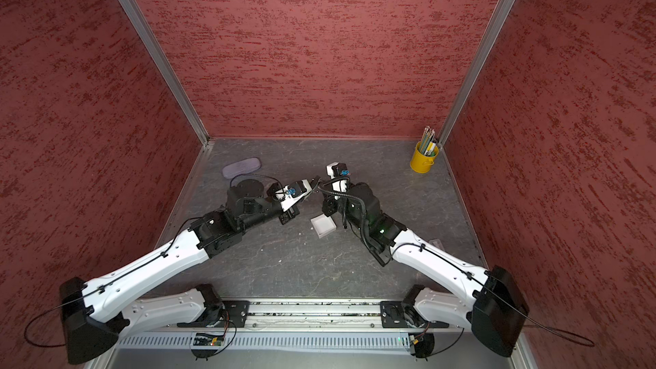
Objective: Take the necklace out of the lift-off lid jewelry box
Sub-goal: Pick up the necklace from the inner lining, then place the necklace at the center of the board.
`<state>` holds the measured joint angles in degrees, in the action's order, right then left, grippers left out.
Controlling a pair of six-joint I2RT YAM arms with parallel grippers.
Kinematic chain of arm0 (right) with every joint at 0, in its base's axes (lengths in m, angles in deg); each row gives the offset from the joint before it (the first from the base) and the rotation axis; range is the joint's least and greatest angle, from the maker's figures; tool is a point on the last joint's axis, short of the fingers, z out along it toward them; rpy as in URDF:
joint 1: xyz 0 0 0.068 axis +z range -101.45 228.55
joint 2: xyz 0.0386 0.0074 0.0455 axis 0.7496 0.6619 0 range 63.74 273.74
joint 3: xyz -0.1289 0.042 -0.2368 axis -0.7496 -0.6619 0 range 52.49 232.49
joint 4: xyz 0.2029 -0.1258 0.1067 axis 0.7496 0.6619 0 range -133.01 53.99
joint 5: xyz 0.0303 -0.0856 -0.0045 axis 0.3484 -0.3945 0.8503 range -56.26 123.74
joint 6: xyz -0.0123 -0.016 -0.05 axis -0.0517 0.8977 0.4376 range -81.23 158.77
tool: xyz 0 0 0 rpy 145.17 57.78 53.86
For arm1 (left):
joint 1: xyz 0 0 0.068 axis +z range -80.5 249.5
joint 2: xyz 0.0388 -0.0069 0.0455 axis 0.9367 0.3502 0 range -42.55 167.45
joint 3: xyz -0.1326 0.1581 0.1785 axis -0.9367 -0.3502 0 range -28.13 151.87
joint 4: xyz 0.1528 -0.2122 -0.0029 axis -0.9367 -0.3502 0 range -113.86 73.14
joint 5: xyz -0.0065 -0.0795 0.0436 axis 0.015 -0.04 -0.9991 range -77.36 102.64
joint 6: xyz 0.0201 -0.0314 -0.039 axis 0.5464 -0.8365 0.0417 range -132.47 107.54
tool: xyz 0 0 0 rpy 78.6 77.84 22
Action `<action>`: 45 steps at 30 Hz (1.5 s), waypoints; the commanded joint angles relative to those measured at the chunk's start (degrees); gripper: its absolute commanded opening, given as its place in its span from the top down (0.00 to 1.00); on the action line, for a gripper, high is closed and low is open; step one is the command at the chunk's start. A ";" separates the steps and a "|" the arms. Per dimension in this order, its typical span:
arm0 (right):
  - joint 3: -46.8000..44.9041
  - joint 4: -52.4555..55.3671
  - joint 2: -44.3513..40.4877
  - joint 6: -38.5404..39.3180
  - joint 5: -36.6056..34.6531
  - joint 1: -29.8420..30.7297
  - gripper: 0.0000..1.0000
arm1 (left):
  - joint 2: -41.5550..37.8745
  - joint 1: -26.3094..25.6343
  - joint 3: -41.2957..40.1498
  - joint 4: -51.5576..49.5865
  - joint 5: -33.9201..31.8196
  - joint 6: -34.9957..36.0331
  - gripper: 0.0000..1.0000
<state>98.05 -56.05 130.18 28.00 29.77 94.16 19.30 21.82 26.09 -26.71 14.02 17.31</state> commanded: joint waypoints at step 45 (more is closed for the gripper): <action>62.03 2.76 65.65 -13.96 22.82 3.94 1.00 | -32.03 0.22 -31.39 -1.63 -7.65 -32.52 1.00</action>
<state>156.10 -52.64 192.65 16.46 47.32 97.11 -10.73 21.93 -4.64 -26.40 8.10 -11.32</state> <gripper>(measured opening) 0.057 0.050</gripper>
